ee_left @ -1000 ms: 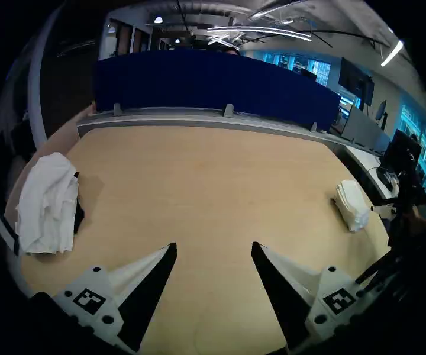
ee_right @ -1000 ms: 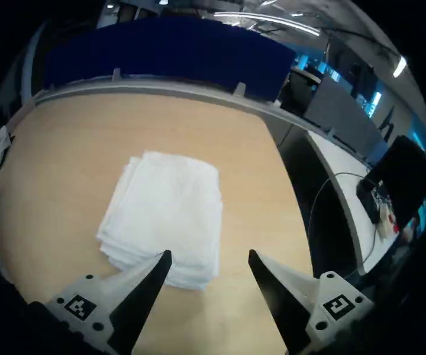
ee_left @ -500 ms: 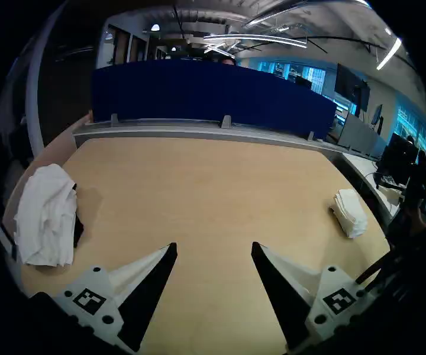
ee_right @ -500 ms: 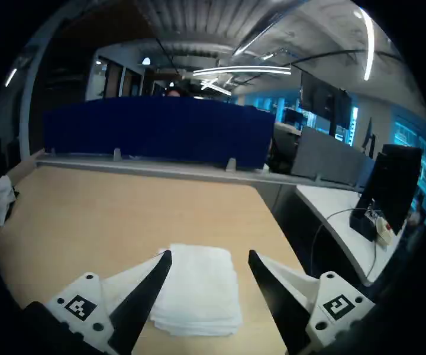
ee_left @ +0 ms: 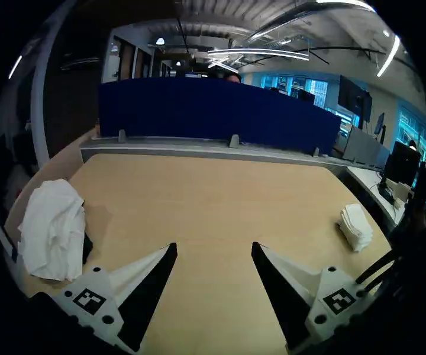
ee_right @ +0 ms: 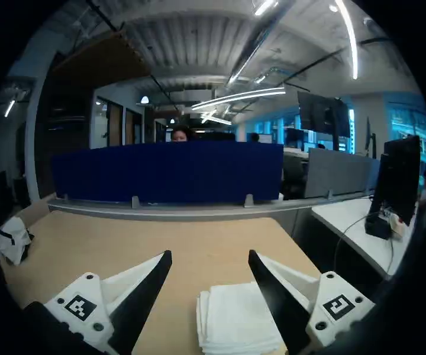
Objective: Fold towel
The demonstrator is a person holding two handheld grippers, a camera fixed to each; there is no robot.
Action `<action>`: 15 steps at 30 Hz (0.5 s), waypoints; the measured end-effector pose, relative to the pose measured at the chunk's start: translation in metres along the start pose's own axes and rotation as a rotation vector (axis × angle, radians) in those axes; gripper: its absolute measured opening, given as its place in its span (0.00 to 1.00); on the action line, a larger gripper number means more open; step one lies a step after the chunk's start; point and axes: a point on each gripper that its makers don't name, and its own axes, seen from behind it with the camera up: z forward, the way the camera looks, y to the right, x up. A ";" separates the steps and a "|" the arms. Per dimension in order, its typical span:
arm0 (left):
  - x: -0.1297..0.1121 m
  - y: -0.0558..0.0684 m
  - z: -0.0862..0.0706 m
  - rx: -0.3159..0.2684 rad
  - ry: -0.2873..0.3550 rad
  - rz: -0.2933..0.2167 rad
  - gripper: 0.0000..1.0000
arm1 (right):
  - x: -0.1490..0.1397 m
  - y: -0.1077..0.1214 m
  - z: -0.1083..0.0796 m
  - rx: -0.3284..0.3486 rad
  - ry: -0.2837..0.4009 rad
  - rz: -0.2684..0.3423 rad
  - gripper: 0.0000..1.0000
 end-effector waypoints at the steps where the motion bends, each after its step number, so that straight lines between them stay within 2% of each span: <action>1: 0.004 -0.002 0.000 0.004 0.011 -0.001 0.93 | 0.004 -0.005 0.000 0.005 0.010 -0.001 1.00; 8: 0.037 -0.021 0.002 0.038 0.121 -0.005 0.93 | 0.028 -0.051 0.000 0.043 0.075 -0.013 1.00; 15: 0.073 -0.042 0.002 0.083 0.231 -0.007 0.93 | 0.037 -0.102 0.003 0.095 0.096 -0.027 1.00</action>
